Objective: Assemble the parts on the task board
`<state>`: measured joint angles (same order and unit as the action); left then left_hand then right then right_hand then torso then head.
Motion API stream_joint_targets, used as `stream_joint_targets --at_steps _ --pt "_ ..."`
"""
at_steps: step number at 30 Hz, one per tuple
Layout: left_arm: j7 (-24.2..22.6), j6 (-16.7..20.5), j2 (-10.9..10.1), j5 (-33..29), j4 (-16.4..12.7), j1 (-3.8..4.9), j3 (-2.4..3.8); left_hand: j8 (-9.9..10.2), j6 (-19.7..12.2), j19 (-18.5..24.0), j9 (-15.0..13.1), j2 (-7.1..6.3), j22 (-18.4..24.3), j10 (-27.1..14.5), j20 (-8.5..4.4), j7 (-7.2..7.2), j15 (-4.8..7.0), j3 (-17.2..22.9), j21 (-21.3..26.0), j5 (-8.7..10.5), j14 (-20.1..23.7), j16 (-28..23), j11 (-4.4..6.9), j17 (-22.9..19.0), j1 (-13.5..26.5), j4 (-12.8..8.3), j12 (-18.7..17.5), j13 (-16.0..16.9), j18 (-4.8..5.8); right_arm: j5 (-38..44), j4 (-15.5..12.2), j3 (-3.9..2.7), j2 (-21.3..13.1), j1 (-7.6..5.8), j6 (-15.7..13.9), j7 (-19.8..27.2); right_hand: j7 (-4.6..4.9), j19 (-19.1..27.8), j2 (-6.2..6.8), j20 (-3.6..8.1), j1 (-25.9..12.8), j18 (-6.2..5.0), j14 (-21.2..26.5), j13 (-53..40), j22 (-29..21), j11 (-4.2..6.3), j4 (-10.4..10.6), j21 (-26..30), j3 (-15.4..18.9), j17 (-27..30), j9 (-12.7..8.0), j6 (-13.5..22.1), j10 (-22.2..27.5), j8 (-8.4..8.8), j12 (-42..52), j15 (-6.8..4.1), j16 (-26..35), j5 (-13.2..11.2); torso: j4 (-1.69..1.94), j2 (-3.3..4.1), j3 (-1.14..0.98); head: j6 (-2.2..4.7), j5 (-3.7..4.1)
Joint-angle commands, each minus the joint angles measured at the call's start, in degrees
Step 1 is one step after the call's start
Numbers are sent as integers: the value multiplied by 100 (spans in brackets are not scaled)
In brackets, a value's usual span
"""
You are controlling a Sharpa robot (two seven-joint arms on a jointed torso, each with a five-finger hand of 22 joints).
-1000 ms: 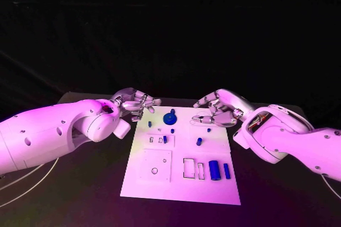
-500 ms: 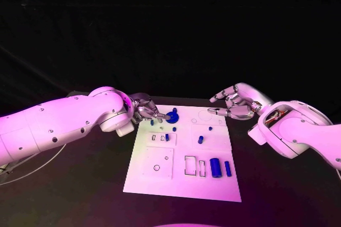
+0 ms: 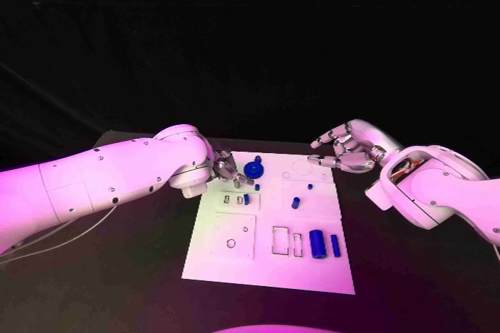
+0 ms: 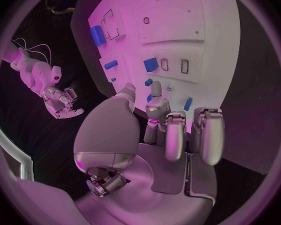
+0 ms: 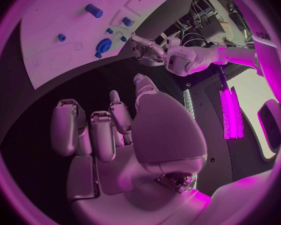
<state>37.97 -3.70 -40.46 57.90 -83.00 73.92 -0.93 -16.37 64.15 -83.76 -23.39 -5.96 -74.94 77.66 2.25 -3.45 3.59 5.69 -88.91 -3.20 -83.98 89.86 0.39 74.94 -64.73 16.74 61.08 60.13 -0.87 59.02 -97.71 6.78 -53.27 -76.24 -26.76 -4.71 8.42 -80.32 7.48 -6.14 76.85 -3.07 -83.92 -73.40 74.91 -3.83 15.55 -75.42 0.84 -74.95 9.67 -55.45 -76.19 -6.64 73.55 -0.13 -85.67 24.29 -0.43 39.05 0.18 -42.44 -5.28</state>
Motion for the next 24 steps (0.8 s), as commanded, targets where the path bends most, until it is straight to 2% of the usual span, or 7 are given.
stream_joint_targets --at_steps 1,12,24 --pt "278 -289 84 160 69 3 -14 -40 -53 -510 -32 45 -1311 0 -14 1 24 -61 -34 -5 -602 14 24 1506 21 1 51 20 44 30 11 -1 11 0 51 -52 -4 4 -46 41 29 -78 -379 11 423 20 1 39 30 -597 10 -16 24 -25 -39 -37 32 62 -6 2 2 8 11" --pt "314 -440 322 154 248 -30 -60 -77 -77 -524 -126 52 -1337 7 -13 5 24 -120 -45 -5 -602 14 26 1506 59 6 120 96 49 36 44 -1 35 2 10 -48 -4 4 -46 41 33 -78 -379 16 422 20 0 42 33 -596 10 -15 28 -27 -44 -38 33 74 2 8 4 -46 28" --pt "328 -629 415 139 360 -45 -88 -106 -92 -531 -198 96 -1349 12 -13 12 28 -122 -49 -9 -602 14 31 1506 31 -2 161 141 52 37 73 1 52 4 26 -60 -5 7 -49 42 34 -80 -377 15 418 21 1 49 35 -588 11 -16 26 -30 -42 -38 38 87 5 12 2 -97 26"
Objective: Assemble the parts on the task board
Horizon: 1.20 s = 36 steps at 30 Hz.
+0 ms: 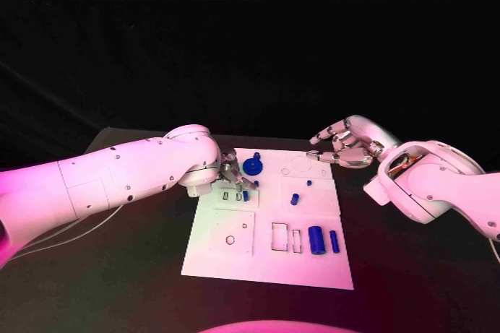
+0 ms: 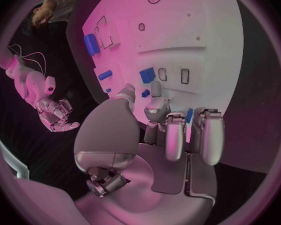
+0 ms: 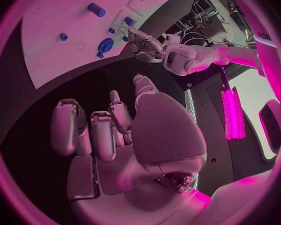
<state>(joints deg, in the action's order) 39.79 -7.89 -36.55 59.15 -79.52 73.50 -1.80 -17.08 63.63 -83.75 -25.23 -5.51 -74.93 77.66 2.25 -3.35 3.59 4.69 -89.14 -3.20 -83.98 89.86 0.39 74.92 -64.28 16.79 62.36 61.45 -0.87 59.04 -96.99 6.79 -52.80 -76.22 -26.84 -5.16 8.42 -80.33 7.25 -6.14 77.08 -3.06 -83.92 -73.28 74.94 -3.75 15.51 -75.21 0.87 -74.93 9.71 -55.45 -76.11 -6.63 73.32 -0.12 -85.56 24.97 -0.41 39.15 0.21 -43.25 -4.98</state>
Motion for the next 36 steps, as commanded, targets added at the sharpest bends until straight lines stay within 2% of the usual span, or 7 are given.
stream_joint_targets --at_steps 1,36 --pt "148 -219 29 14 20 -3 -2 -36 -41 -531 -14 51 -1350 12 -13 2 28 -22 -26 -9 -602 14 31 1508 -13 -7 33 9 52 35 1 -1 4 2 35 -15 -5 8 -26 42 11 -80 -377 4 415 13 5 29 33 -589 7 -16 18 -30 -19 -39 27 19 2 1 -2 -17 -5" --pt "135 -419 143 3 151 -28 -31 -121 -133 -535 -287 146 -1363 -4 -14 9 34 119 -31 -13 -602 14 40 1508 -320 -24 85 87 54 35 12 1 19 9 107 -59 -6 11 -36 43 6 -82 -374 1 410 14 12 38 37 -576 9 -19 13 -36 -15 -39 35 33 0 3 -10 -83 3"
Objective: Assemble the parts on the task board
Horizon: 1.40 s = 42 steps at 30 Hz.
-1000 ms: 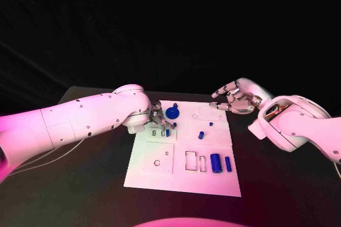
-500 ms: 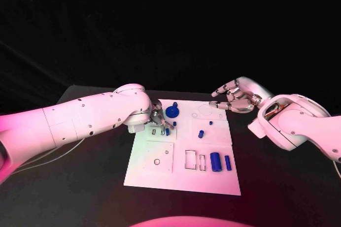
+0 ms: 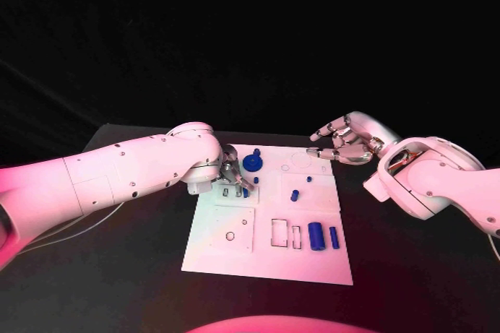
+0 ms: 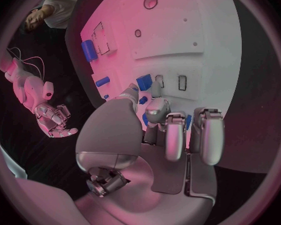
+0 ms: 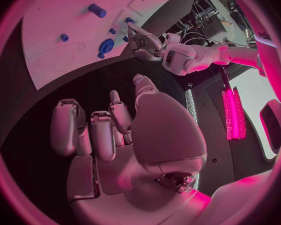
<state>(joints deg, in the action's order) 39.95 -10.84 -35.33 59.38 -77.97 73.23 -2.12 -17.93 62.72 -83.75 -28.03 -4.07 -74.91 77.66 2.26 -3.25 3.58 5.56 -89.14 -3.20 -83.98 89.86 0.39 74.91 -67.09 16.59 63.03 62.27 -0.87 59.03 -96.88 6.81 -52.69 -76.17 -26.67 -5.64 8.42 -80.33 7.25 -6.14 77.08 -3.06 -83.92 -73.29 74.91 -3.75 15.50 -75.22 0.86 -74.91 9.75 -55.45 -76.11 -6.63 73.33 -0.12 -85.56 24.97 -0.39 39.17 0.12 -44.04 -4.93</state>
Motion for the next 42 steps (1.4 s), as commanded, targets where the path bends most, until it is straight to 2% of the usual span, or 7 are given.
stream_joint_targets --at_steps 1,5,13,22,31,36,42 --pt "116 -128 23 -22 -3 -1 0 -38 -43 -538 -14 5 -1368 -7 -14 0 34 39 -33 -13 -602 14 41 1509 -47 -5 13 0 55 35 2 -1 10 4 92 -11 -6 11 -37 43 7 -82 -374 2 412 14 12 38 38 -579 5 -19 13 -36 -15 -40 35 34 -2 2 -1 -4 -2" --pt "102 -126 30 -29 -2 -1 0 -48 -49 -538 -47 31 -1369 -8 -13 1 35 79 -33 -13 -602 14 42 1509 -85 -5 13 3 55 35 7 0 15 5 97 -12 -7 8 -50 44 6 -81 -373 2 415 16 17 37 38 -576 7 -22 11 -41 -14 -41 38 45 0 1 -4 -11 -5" --pt "77 -67 25 -69 -4 -2 0 -72 -118 -546 -202 227 -1384 -16 -17 18 49 358 -39 -6 -602 14 57 1509 -410 -60 9 22 58 36 19 0 24 7 124 -45 -7 10 -51 44 6 -82 -373 2 413 16 17 39 38 -574 7 -22 11 -42 -14 -41 39 46 0 3 -1 -26 -6" --pt "43 -74 21 -171 -1 -2 0 -58 -233 -546 -338 313 -1386 -59 -36 52 84 929 -39 -15 -602 14 94 1509 -1001 -337 -49 6 58 50 35 1 33 9 146 -59 -8 17 -56 45 7 -85 -371 5 405 17 18 51 38 -565 8 -23 12 -43 -16 -41 44 51 0 3 -2 -44 -11" --pt "34 -86 -18 -375 -5 -2 1 -67 -336 -538 -528 -36 -1377 -78 -47 13 74 2054 -35 -102 -602 14 75 1509 -1266 -656 -169 -59 56 61 46 2 36 12 163 -66 -8 22 -61 45 5 -87 -369 -3 399 17 21 61 39 -556 8 -23 4 -45 -7 -42 49 56 4 2 -1 -54 -13" --pt "66 5 -96 -608 -38 0 2 -183 -401 -536 -803 -463 -1376 -54 -20 -27 36 3004 -33 -793 -602 14 26 1509 -987 -941 -242 -102 55 75 52 3 35 13 173 -75 -8 28 -63 45 4 -89 -366 3 392 17 22 71 41 -545 9 -23 9 -46 -13 -42 55 59 13 -1 -2 -49 -28" --pt "53 275 -214 -835 -136 2 4 -279 -397 -546 -991 -608 -1392 -19 -18 -43 36 3386 -39 -1123 -602 14 43 1509 -764 -1148 -252 -105 58 81 71 3 34 13 169 -73 -8 28 -63 45 4 -89 -366 3 392 17 22 71 41 -545 9 -23 9 -46 -13 -42 55 59 9 1 -2 -51 -61"
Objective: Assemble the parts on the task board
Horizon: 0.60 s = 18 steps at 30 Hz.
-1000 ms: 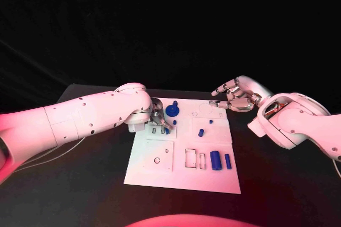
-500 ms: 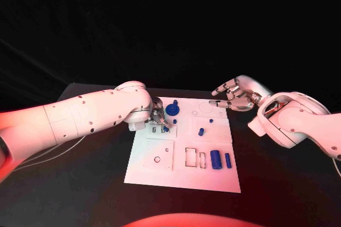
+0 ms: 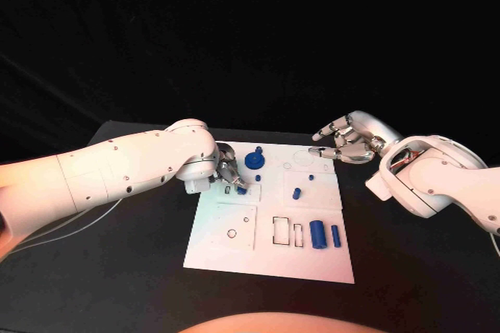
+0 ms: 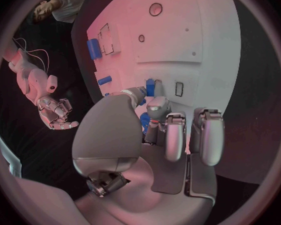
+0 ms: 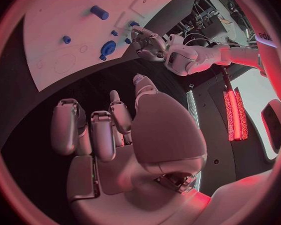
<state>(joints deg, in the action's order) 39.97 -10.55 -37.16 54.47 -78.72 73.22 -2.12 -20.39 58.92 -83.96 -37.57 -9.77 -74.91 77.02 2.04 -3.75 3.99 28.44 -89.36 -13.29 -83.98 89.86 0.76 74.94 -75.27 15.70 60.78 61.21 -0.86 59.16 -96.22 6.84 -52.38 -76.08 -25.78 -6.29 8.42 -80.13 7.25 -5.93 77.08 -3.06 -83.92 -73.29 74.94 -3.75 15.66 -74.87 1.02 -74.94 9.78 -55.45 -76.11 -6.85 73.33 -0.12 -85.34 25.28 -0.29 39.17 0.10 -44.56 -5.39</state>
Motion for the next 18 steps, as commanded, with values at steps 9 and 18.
stream_joint_targets --at_steps 9,18 --pt "-70 755 -180 -334 -249 1 1 -118 18 -539 -205 -163 -1415 89 -12 27 14 1333 -26 -511 -602 14 24 1506 234 -1249 -57 -31 63 69 10 2 -3 5 72 3 -8 10 -64 25 -7 -90 -364 -1 386 17 14 43 33 -536 7 -23 3 -26 -8 -43 37 33 -3 8 1 -12 -45" --pt "-149 909 -233 279 -397 -54 -5 -130 26 -546 -234 -180 -1426 93 -16 31 19 1370 -30 -555 -602 14 28 1506 255 -1288 -83 -58 66 69 10 3 -9 9 74 19 -8 10 -64 25 -7 -90 -364 -1 386 17 14 43 33 -536 7 -23 3 -26 -8 -43 37 33 -15 13 1 -31 -56"
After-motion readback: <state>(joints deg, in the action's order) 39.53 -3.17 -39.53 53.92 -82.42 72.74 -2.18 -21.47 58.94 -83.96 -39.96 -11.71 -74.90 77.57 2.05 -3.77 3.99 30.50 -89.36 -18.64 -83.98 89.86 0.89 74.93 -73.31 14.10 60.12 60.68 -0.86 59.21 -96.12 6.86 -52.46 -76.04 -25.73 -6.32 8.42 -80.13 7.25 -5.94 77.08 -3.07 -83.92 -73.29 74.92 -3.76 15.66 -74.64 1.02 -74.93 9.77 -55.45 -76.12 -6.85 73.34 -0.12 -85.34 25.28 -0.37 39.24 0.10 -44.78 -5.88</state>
